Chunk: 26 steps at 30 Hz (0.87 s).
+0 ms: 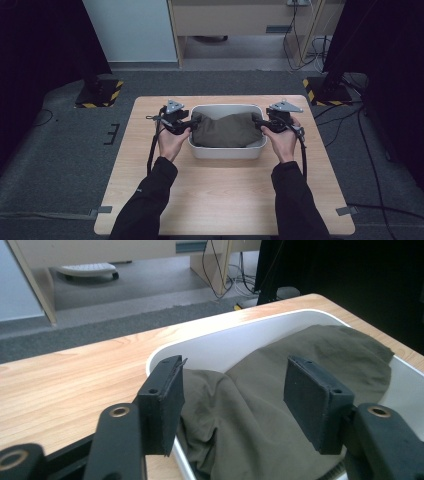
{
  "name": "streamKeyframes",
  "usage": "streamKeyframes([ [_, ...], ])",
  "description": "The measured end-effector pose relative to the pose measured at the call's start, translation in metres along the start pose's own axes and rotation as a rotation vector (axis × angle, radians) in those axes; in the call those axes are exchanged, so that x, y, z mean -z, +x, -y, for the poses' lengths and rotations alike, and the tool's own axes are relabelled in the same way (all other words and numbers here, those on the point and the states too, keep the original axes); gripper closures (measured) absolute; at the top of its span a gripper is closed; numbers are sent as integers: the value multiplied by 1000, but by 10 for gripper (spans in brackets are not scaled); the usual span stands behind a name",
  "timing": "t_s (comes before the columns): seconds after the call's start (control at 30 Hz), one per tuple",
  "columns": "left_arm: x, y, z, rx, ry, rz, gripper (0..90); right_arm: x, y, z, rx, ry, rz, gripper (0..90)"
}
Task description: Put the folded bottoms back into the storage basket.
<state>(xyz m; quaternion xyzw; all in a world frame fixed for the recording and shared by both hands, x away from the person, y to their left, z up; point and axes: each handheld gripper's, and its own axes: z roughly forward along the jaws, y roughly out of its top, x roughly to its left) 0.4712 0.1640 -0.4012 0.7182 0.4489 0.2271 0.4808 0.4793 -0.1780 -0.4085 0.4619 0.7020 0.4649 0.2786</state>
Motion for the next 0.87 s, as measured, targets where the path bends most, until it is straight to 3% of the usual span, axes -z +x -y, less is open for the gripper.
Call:
streamKeyframes([
  [0.2,26,8,10,22,-31,0,371,25,-14,9,-2,-15,7,266],
  [0.4,47,23,37,29,0,-32,316,49,-30,32,0,3,-1,229],
  [0.7,64,45,105,101,114,-84,273,69,-50,84,-23,78,-3,216],
  [0.87,61,51,129,94,199,-117,255,70,-57,107,-22,137,4,211],
])
